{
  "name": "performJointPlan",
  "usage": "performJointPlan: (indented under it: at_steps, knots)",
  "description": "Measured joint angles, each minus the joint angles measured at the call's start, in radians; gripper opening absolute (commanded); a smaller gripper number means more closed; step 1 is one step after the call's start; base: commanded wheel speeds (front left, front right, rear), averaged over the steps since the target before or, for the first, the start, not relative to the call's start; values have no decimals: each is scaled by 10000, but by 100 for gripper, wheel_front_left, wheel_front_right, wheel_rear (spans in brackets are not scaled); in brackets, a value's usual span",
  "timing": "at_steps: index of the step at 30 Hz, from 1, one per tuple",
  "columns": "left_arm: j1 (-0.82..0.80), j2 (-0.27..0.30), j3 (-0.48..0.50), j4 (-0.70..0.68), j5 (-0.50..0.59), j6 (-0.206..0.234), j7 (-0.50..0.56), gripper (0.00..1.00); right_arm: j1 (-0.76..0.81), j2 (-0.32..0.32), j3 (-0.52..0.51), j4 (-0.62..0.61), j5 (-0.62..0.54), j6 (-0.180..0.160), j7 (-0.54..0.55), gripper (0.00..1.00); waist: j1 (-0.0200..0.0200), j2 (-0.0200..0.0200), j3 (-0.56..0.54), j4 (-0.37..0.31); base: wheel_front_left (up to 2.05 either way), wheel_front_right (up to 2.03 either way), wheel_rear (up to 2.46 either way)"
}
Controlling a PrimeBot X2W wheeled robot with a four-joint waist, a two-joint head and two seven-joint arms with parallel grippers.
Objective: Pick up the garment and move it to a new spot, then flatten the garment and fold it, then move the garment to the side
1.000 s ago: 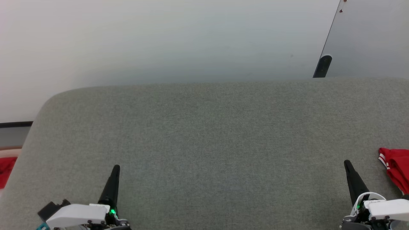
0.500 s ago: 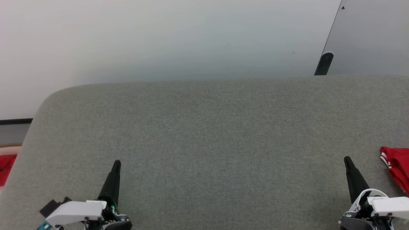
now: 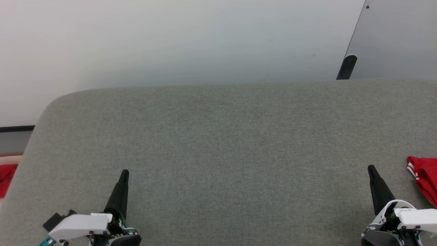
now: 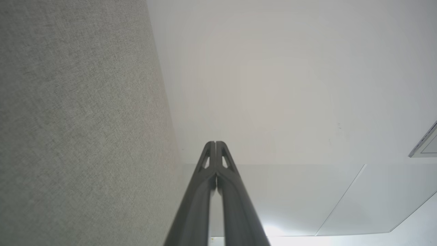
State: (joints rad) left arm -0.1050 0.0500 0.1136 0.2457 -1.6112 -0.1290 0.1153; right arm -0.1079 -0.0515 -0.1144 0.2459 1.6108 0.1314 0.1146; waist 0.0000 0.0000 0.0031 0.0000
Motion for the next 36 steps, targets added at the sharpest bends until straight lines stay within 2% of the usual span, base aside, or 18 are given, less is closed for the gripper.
performJointPlan:
  at_steps: [36]
  knots:
    - [0,-2,0,0,0,0,0,0,0,0,0,0,0,0,0,0,0,0,0,0,0,0,0]
